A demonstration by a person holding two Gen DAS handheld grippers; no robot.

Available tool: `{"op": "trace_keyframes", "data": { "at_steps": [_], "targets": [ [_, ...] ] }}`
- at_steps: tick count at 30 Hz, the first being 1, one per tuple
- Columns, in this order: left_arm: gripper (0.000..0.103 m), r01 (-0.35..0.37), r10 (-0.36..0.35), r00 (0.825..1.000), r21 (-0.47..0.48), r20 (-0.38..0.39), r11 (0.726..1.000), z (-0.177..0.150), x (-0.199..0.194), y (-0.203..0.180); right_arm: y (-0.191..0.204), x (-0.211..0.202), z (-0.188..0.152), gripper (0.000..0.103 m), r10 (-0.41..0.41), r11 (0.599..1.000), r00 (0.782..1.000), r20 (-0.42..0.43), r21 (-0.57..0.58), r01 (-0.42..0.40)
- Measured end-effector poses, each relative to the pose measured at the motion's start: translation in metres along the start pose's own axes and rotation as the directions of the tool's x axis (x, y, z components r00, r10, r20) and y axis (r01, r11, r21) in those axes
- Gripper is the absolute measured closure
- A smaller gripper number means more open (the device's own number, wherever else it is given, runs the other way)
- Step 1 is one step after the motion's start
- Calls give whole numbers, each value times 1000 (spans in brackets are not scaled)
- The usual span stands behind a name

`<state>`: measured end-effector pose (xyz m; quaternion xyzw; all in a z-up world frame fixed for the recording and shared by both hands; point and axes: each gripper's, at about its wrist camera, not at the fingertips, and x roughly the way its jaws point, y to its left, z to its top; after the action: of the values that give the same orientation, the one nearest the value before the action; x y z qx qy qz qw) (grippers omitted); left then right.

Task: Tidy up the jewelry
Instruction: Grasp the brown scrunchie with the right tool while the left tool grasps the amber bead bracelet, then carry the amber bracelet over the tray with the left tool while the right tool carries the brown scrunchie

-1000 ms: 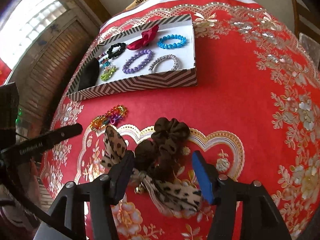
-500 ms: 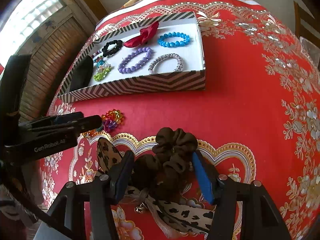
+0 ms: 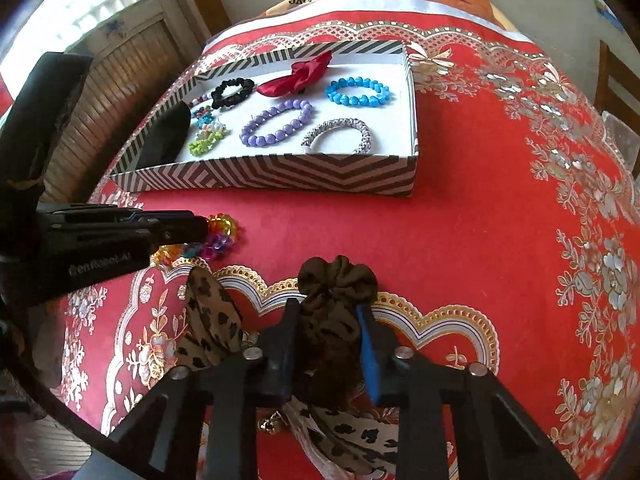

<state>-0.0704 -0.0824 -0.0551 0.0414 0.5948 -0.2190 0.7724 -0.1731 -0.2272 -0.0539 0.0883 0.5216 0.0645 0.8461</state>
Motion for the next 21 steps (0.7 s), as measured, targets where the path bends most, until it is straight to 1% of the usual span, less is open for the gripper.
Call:
{"op": "trace_keyframes", "data": {
  "at_steps": [2, 7, 15, 21],
  "targets": [
    [95, 31, -30, 999, -39, 10, 999, 0, -8, 8, -3, -8, 0, 79, 19, 1000, 1000, 24, 4, -19],
    [95, 56, -51, 997, -88, 59, 995, 1, -32, 13, -6, -25, 3, 80, 45, 999, 997, 57, 11, -45],
    [95, 44, -28, 988, -103, 149, 994, -3, -78, 16, -11, -54, 6, 80, 74, 997, 990, 118, 16, -76],
    [95, 6, 15, 978, -102, 207, 995, -1, -103, 11, -10, -74, 12, 80, 74, 997, 985, 154, -10, -73]
  ]
}}
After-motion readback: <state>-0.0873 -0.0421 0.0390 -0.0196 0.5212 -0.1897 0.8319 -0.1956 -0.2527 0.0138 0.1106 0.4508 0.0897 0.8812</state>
